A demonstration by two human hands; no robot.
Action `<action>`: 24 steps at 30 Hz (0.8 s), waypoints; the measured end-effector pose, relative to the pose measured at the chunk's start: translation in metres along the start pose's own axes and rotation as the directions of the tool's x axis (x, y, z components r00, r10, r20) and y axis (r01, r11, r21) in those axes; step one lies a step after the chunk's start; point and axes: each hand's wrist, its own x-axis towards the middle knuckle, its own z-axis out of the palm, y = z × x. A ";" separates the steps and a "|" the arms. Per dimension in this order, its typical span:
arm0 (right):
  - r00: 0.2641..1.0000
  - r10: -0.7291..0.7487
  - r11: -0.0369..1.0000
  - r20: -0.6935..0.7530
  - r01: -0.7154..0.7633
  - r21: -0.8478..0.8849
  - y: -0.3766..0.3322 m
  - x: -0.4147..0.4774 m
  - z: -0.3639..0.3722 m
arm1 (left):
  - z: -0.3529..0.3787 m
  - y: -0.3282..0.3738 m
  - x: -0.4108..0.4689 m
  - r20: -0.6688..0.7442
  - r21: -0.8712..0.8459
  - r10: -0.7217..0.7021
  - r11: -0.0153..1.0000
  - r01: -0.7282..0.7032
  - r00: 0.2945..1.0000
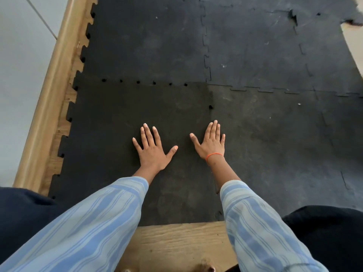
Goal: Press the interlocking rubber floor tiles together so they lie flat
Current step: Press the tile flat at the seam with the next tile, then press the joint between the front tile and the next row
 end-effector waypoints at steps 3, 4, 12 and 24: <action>0.998 -0.044 0.999 -0.042 0.043 -0.024 0.000 0.008 0.003 | -0.014 -0.005 0.019 0.112 0.041 0.046 0.998 -0.051 0.993; 0.997 -0.053 0.998 -0.055 0.051 -0.037 0.000 0.012 0.004 | -0.021 -0.006 0.028 0.153 0.052 0.058 0.996 -0.067 0.987; 0.974 -0.139 0.985 -0.176 0.117 -0.131 0.001 0.044 -0.003 | -0.056 0.006 0.058 0.391 0.068 0.031 0.996 -0.063 0.920; 0.993 -0.115 0.989 -0.025 0.112 -0.093 -0.009 0.091 -0.033 | -0.045 -0.007 0.055 0.309 0.029 0.130 0.989 -0.146 0.942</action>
